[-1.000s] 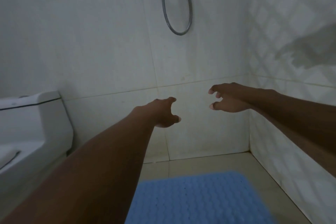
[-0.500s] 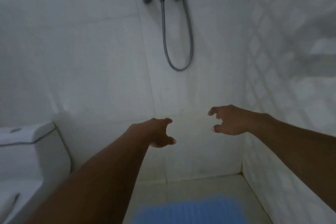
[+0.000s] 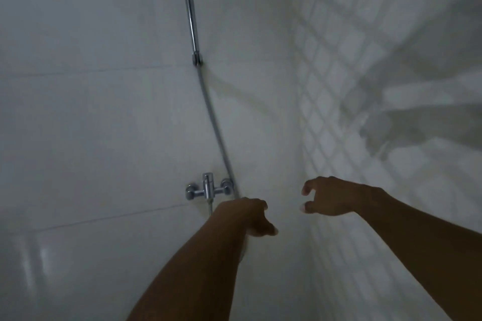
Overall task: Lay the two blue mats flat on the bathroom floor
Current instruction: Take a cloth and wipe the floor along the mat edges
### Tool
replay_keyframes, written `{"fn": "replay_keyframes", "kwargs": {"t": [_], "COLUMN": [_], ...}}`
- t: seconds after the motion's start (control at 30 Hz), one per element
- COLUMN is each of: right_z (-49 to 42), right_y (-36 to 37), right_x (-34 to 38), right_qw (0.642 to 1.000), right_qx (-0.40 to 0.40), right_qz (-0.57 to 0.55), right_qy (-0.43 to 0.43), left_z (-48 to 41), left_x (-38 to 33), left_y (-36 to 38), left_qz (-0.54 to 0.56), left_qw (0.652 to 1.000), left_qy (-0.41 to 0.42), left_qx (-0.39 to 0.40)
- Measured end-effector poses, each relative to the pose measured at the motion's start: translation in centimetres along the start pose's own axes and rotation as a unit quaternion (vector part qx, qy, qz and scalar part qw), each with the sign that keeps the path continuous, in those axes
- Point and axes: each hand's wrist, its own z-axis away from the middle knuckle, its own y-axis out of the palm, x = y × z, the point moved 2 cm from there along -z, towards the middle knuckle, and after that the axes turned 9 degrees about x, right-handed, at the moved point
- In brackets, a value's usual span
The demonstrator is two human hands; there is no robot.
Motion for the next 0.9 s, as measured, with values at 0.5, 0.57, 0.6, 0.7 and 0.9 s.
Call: {"fn": "replay_keyframes", "kwargs": {"t": [0.5,0.57,0.6,0.7,0.9], "right_z": [19.1,24.5,27.6,38.2,61.0], "right_y": [-1.8,-1.6,-1.5,-1.3,1.2], "right_x": [-3.1,-2.0,-1.2,2.0,16.1], "right_qw": [0.928,0.903,0.888,0.831,0.646], "right_qx": [-0.043,-0.045,-0.05,-0.073,-0.155], "right_qz": [-0.034,-0.025,-0.022,-0.029,-0.021], "right_qy": [0.369,0.427,0.457,0.551,0.748], "left_z": [0.5,3.8,5.9,14.7,40.3], "left_x": [-15.0,-18.9,-21.1,-27.2,-32.0], "left_y": [-4.6,-5.2,-5.3,-4.9,-3.0], "left_qz": [-0.134,-0.133,-0.132,-0.142,-0.145], "left_qw": [0.95,0.927,0.911,0.852,0.68], "left_qy": [0.28,0.349,0.387,0.499,0.716], "left_qx": [0.044,0.041,0.048,0.072,0.061]}}
